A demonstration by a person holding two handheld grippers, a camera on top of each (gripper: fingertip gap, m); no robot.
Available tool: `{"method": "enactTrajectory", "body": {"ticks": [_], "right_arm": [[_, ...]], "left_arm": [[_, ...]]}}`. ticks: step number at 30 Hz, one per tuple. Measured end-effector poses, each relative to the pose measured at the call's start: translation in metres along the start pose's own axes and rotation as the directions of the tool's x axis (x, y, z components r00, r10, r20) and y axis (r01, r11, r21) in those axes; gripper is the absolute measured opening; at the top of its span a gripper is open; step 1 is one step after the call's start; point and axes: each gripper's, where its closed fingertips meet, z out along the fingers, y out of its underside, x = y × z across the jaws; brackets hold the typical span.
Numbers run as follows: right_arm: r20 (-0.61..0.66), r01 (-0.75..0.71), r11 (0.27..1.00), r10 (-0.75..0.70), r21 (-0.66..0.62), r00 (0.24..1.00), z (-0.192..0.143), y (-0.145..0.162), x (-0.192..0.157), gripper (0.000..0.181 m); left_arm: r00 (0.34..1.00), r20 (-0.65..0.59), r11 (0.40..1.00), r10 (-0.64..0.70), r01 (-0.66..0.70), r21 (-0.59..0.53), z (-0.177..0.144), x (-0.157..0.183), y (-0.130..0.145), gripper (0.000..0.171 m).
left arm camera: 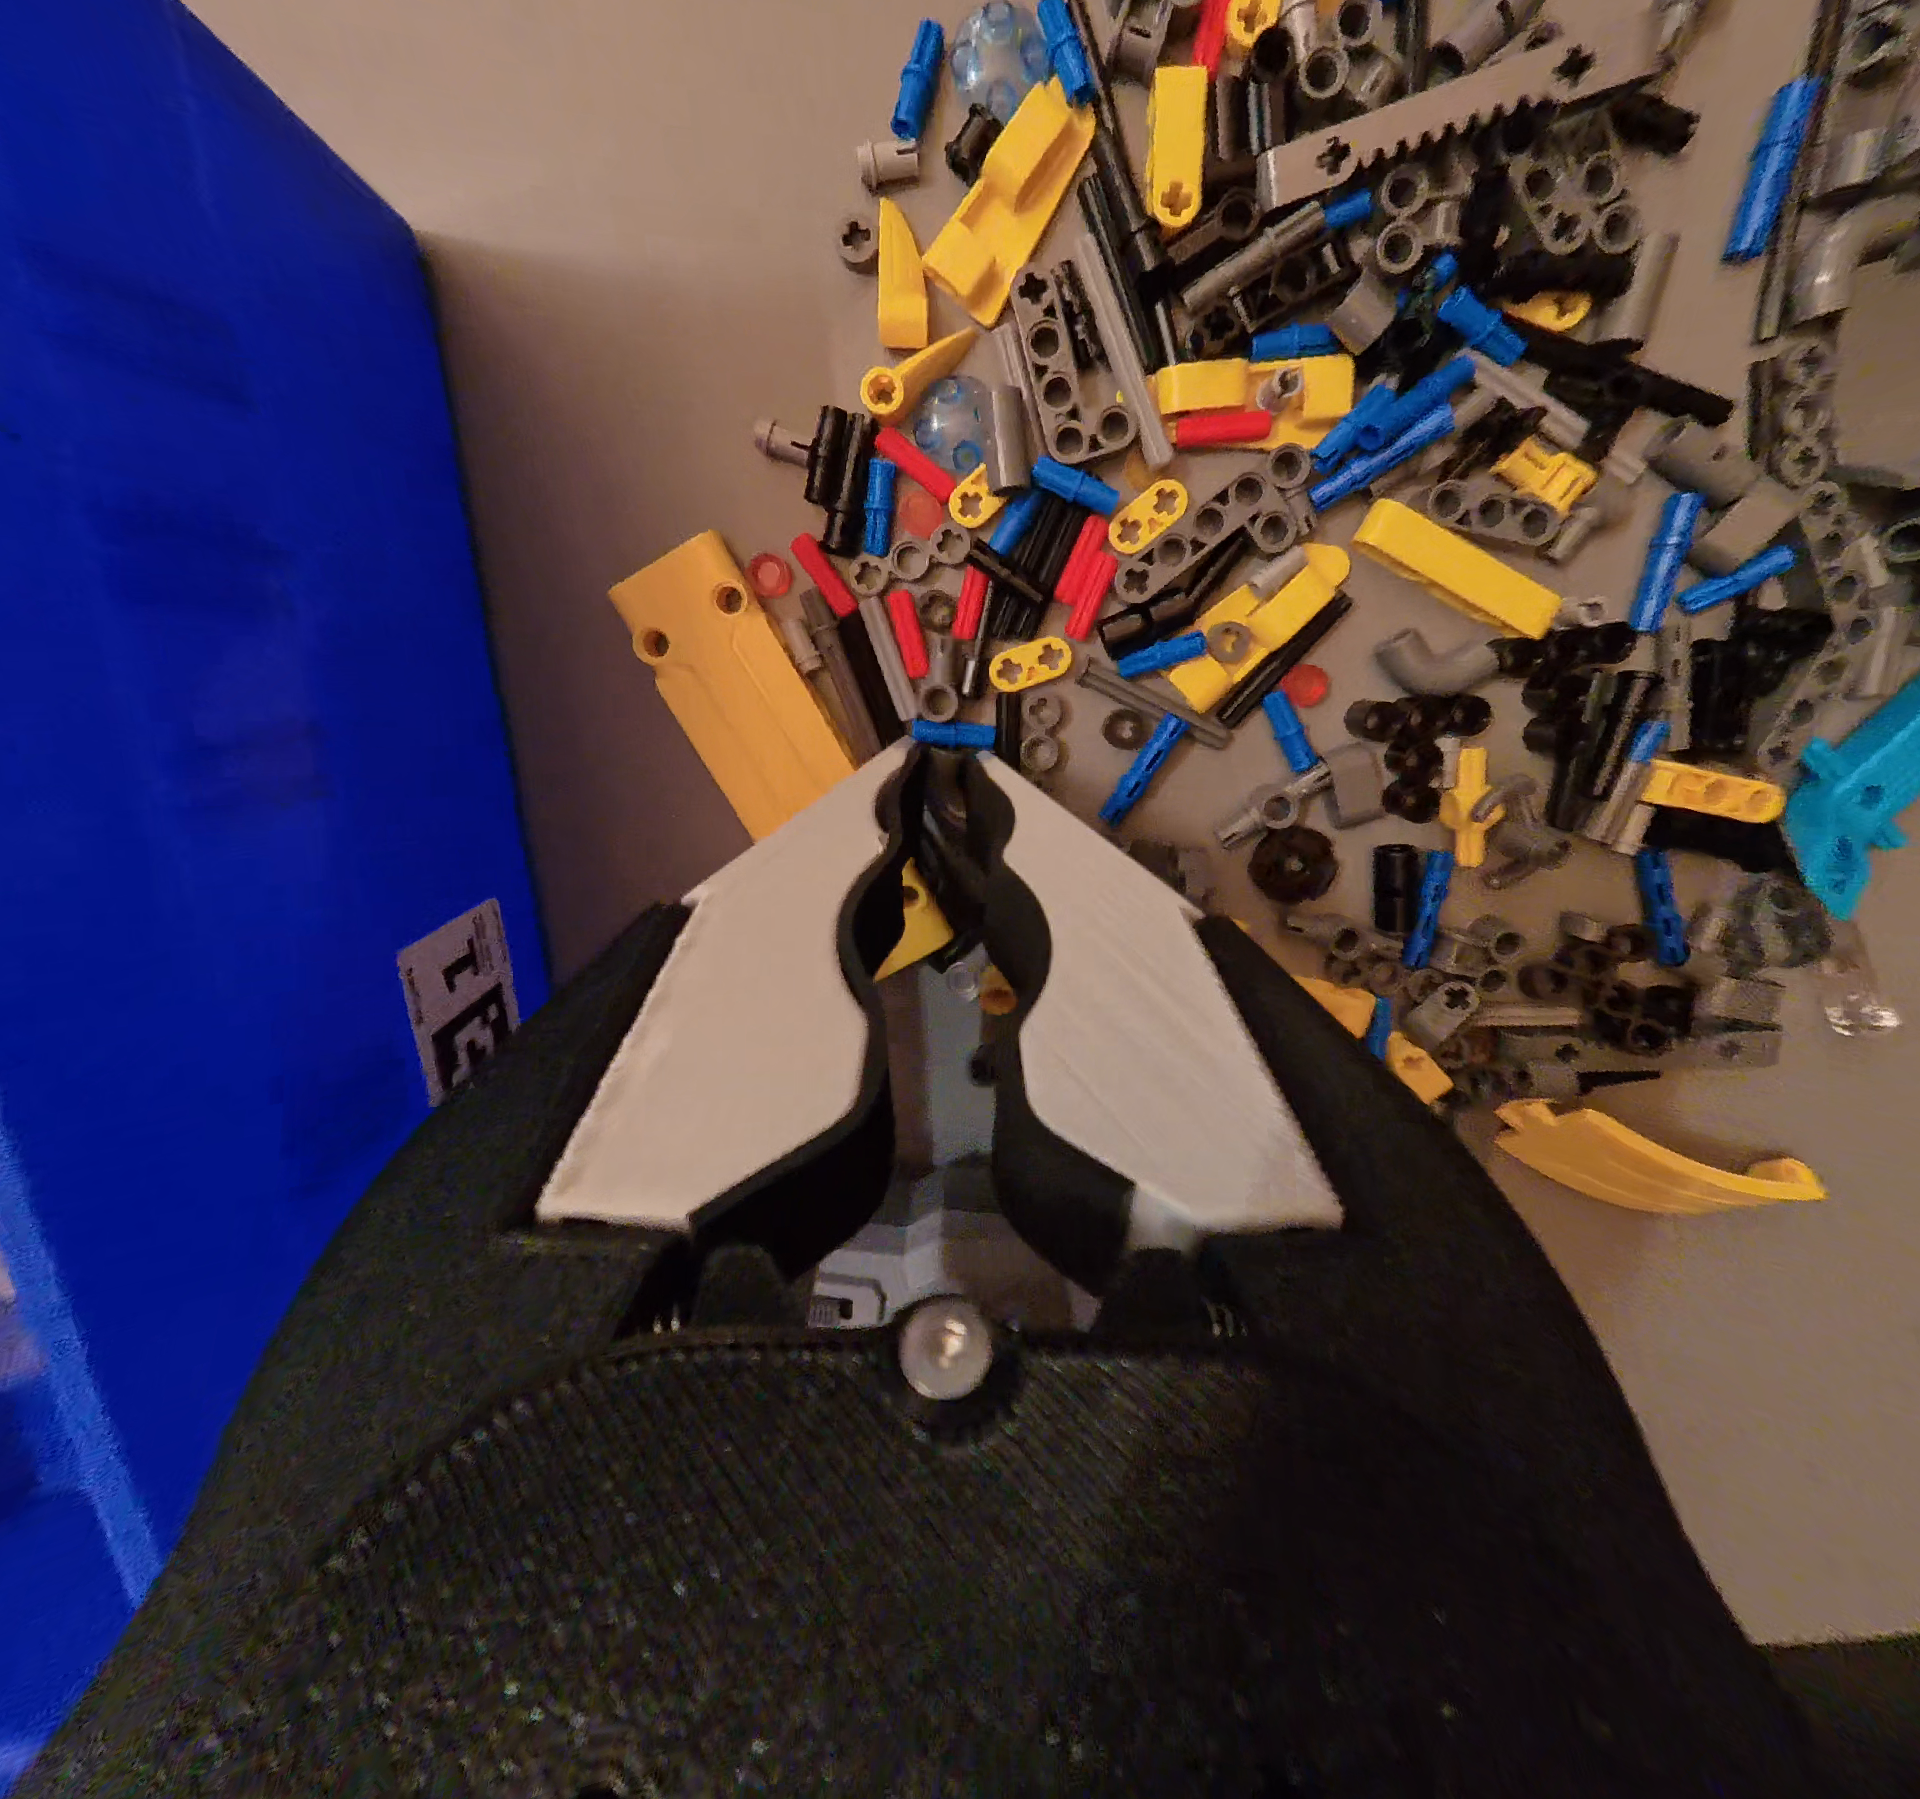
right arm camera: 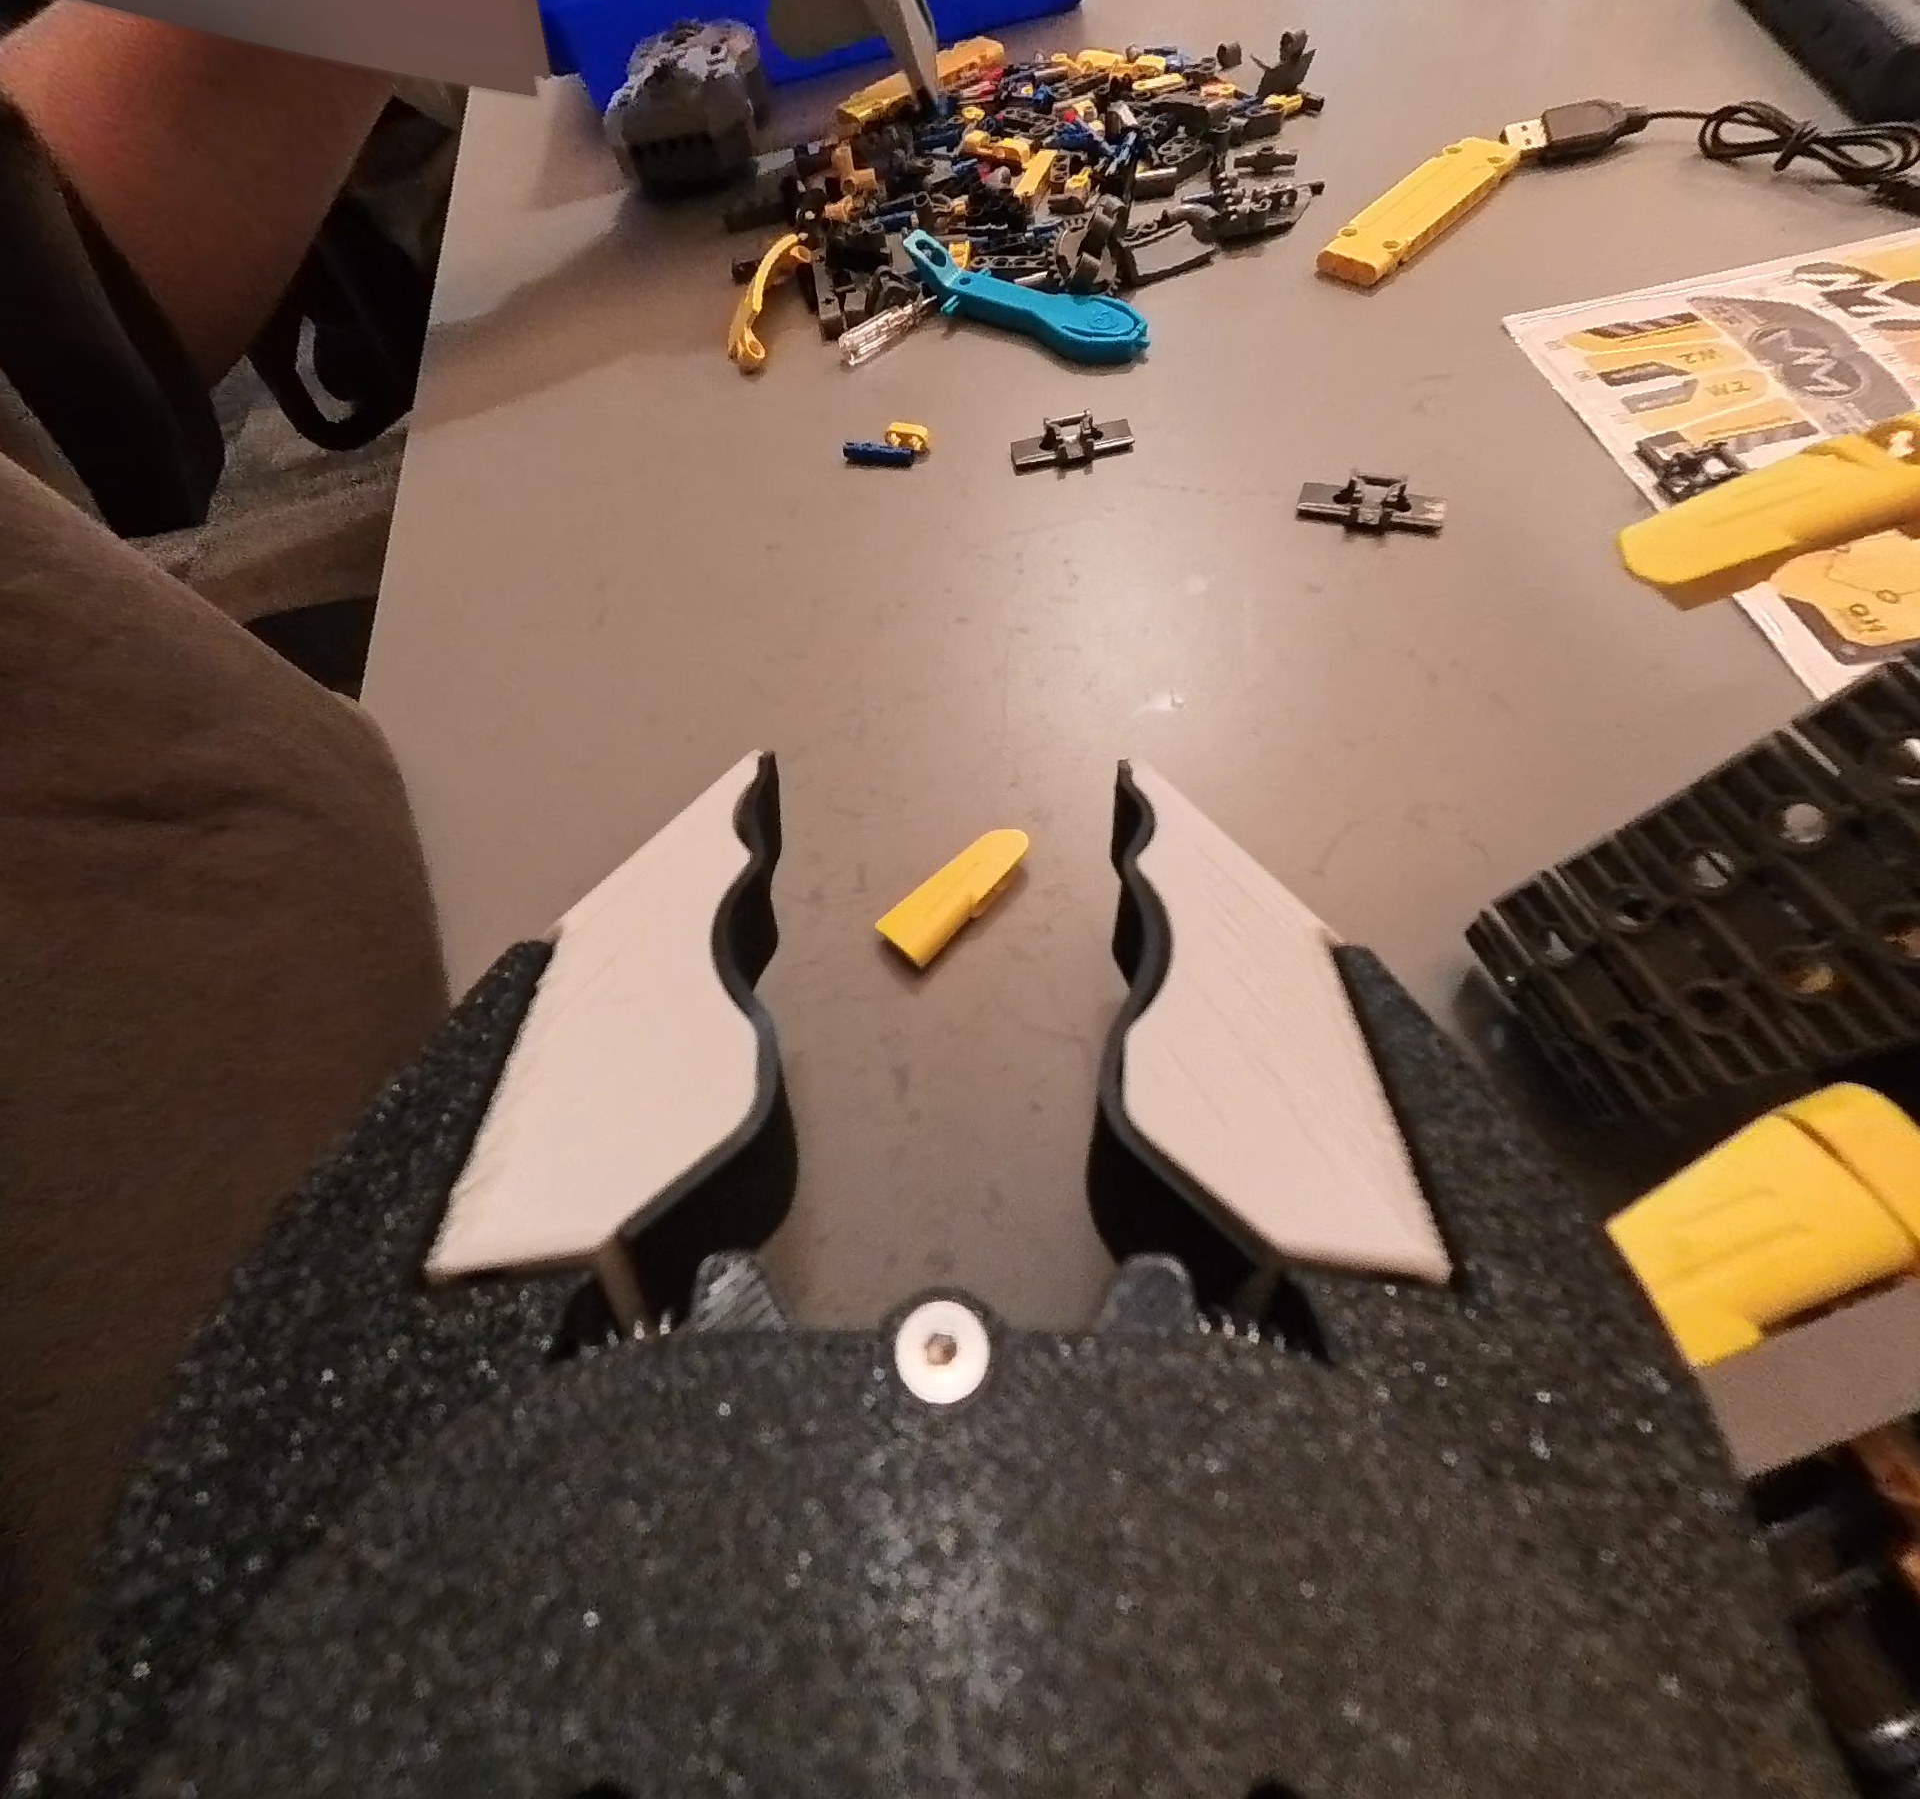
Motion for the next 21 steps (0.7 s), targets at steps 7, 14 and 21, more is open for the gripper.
{"method": "enactTrajectory", "body": {"ticks": [7,14,21], "right_arm": [[0.016,-0.033,0.999,0.033,0.013,0.999,-0.0014,-0.0016,0.0022,0.064],[0.018,-0.04,0.999,0.04,0.018,0.999,-0.002,-0.0023,0.0027,0.064],[0.013,-0.031,0.999,0.031,0.02,0.999,-0.0022,-0.0025,0.0024,0.064]], "left_arm": [[0.999,-0.038,1.0,-0.007,0.008,0.023,-0.0039,0.003,0.0017,0.003],[0.997,-0.073,1.0,0.002,0.001,0.029,-0.0033,0.0121,0.0024,0.003],[0.999,-0.052,0.997,-0.008,0.011,0.071,-0.0077,0.0092,-0.0027,0.002]]}}
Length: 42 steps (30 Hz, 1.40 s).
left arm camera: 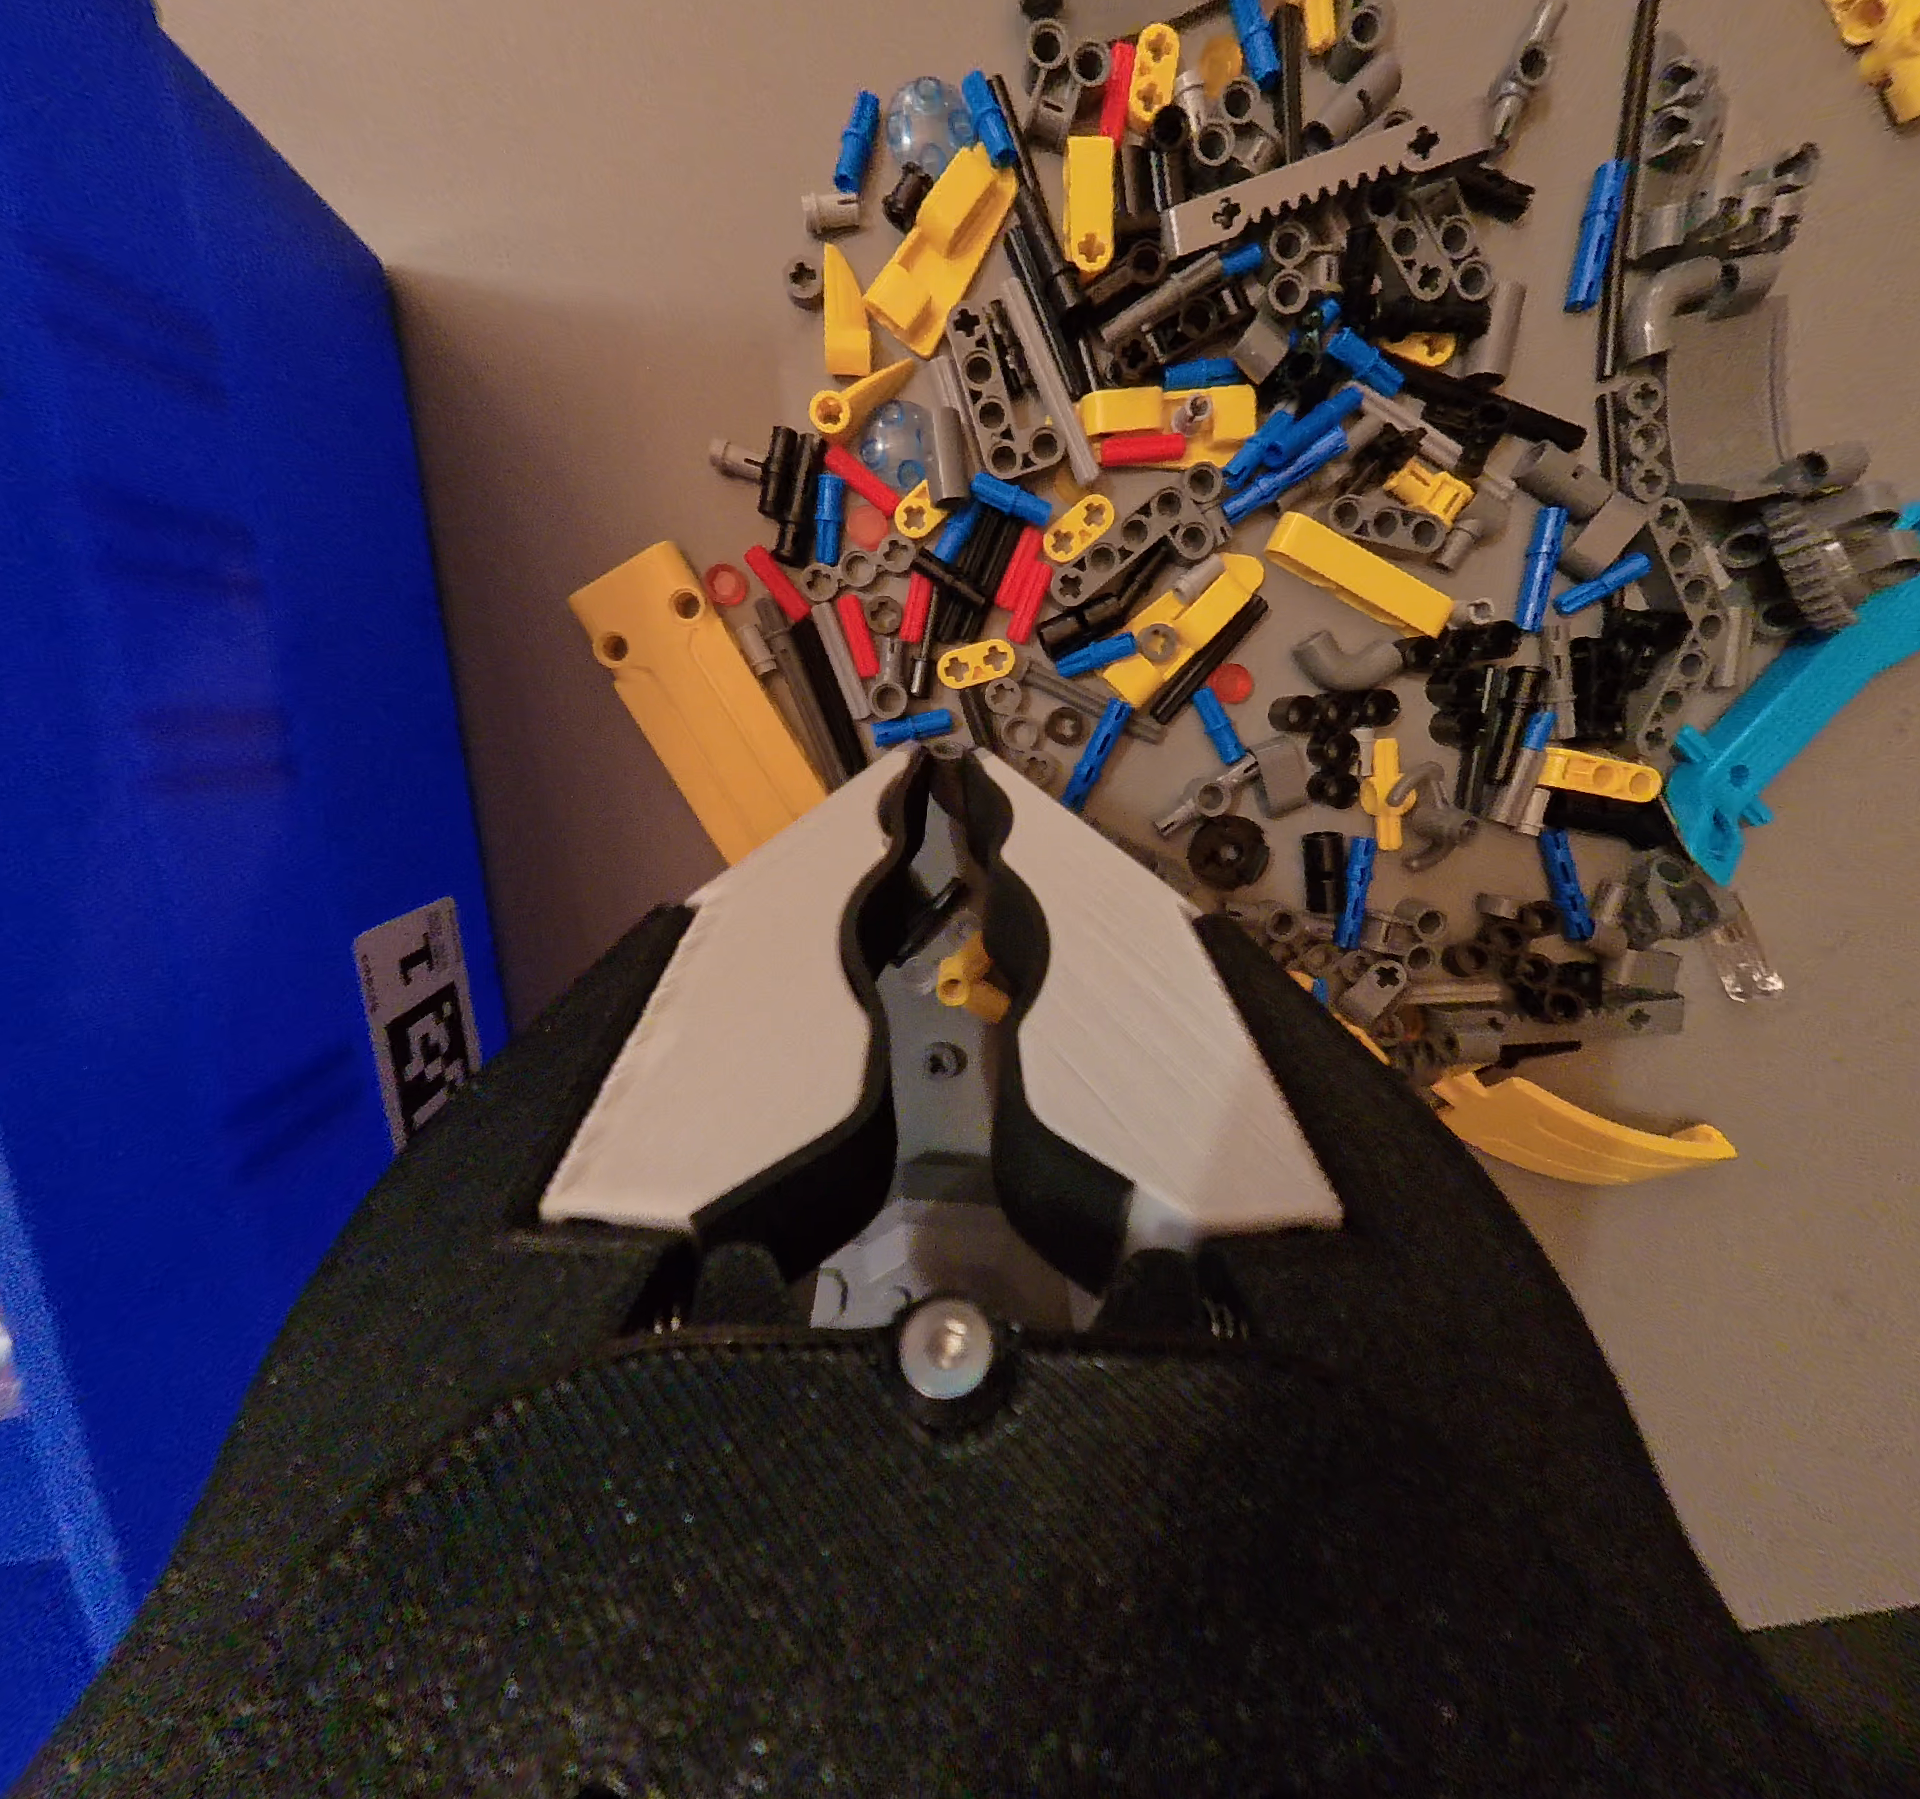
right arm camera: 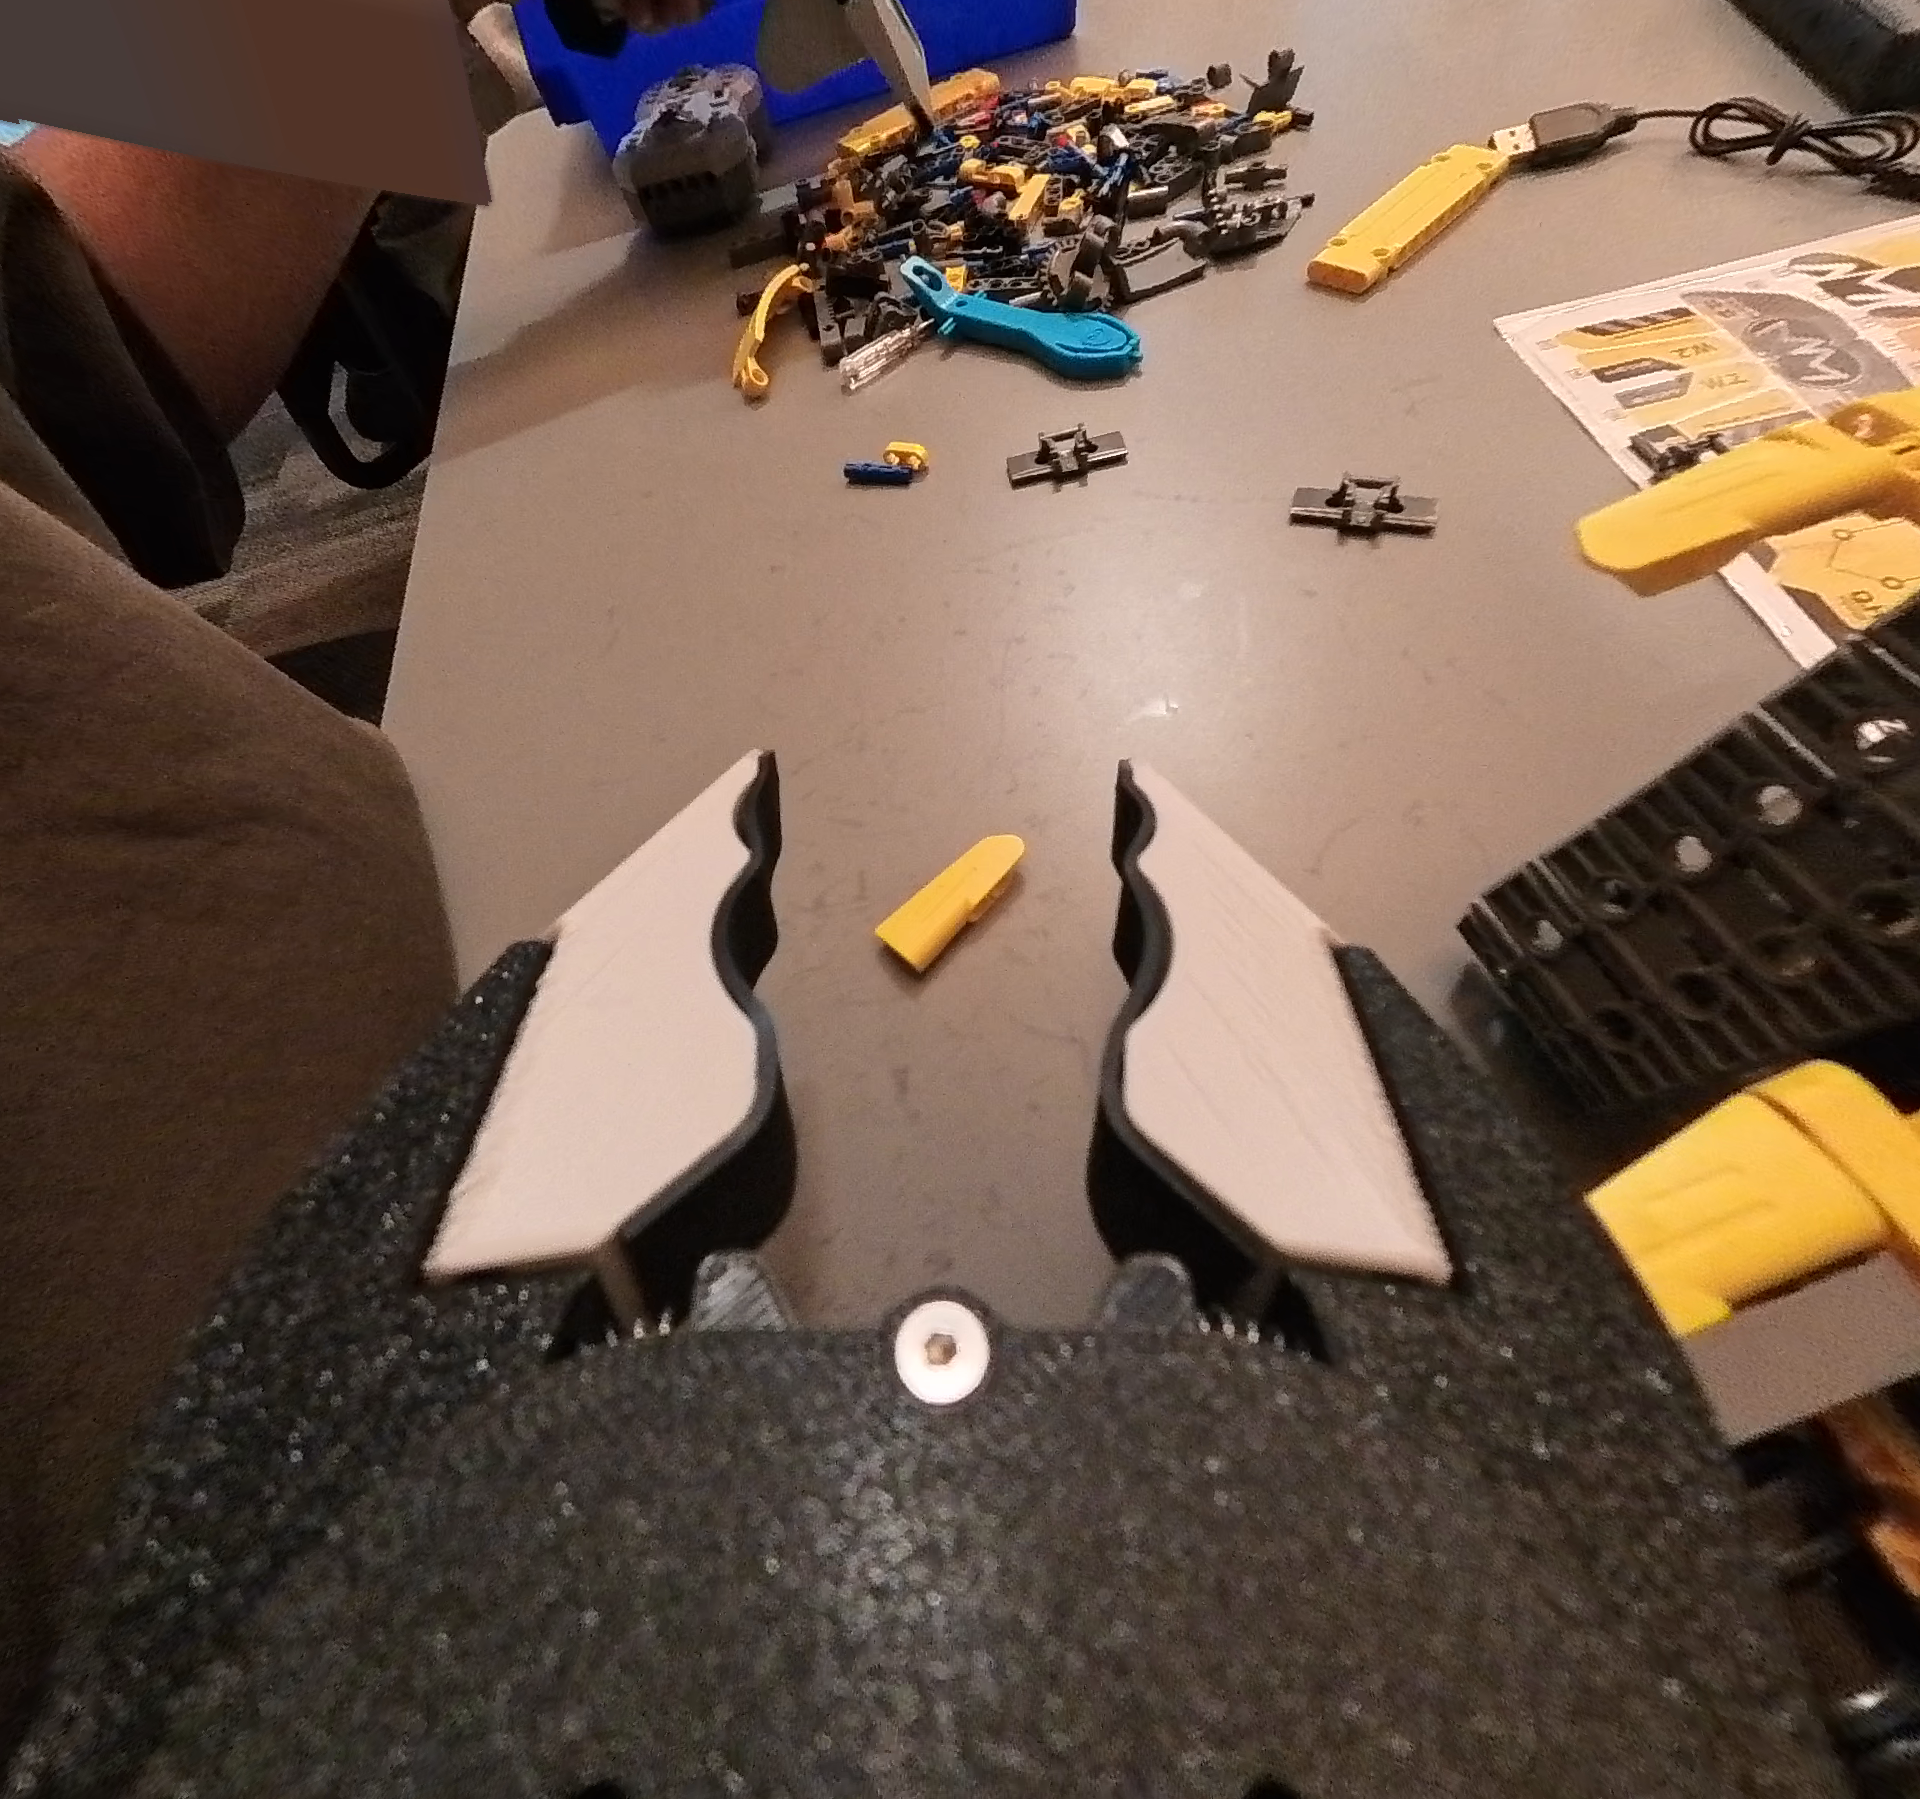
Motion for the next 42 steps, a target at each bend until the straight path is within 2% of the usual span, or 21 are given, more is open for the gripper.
{"method": "enactTrajectory", "body": {"ticks": [5,11,27,31,34,36,38,40,42], "right_arm": [[0.002,-0.003,1.0,0.003,0.003,1.0,0.0,0.0,0.0,0.064],[0.008,-0.011,1.0,0.011,0.008,1.0,-0.001,-0.001,0.0,0.064],[0.013,-0.013,1.0,0.013,0.006,1.0,0.0,-0.003,0.0,0.064],[0.014,-0.01,1.0,0.01,0.006,1.0,0.002,-0.005,0.0,0.064],[0.014,-0.015,1.0,0.015,0.005,1.0,0.001,-0.006,-0.002,0.064],[0.012,-0.014,1.0,0.014,0.01,1.0,0.002,-0.006,-0.001,0.064],[0.008,-0.013,1.0,0.013,0.012,1.0,0.002,-0.005,0.0,0.064],[-0.002,-0.009,1.0,0.009,0.019,1.0,0.001,-0.004,0.001,0.064],[-0.016,-0.002,1.0,0.002,0.021,1.0,-0.001,-0.003,0.003,0.064]], "left_arm": [[0.996,0.088,1.0,0.005,-0.006,0.007,-0.006,-0.011,0.0,0.004],[1.0,0.01,1.0,0.015,-0.015,-0.011,-0.002,0.006,0.004,0.003],[1.0,-0.006,0.999,0.003,-0.003,-0.043,0.01,0.004,0.006,0.002],[1.0,-0.004,1.0,0.007,-0.007,-0.016,0.007,0.005,0.003,0.001],[1.0,0.014,0.997,0.028,-0.029,0.066,-0.009,0.011,-0.007,0.001],[0.998,0.009,0.99,0.059,-0.059,0.125,-0.023,0.023,-0.015,0.001],[0.993,-0.051,0.983,0.107,-0.098,0.157,-0.038,0.054,-0.018,0.0],[0.949,-0.228,0.961,0.22,-0.17,0.218,-0.053,0.128,-0.016,0.0],[0.871,-0.321,0.918,0.373,-0.296,0.264,-0.058,0.204,-0.003,0.0]]}}
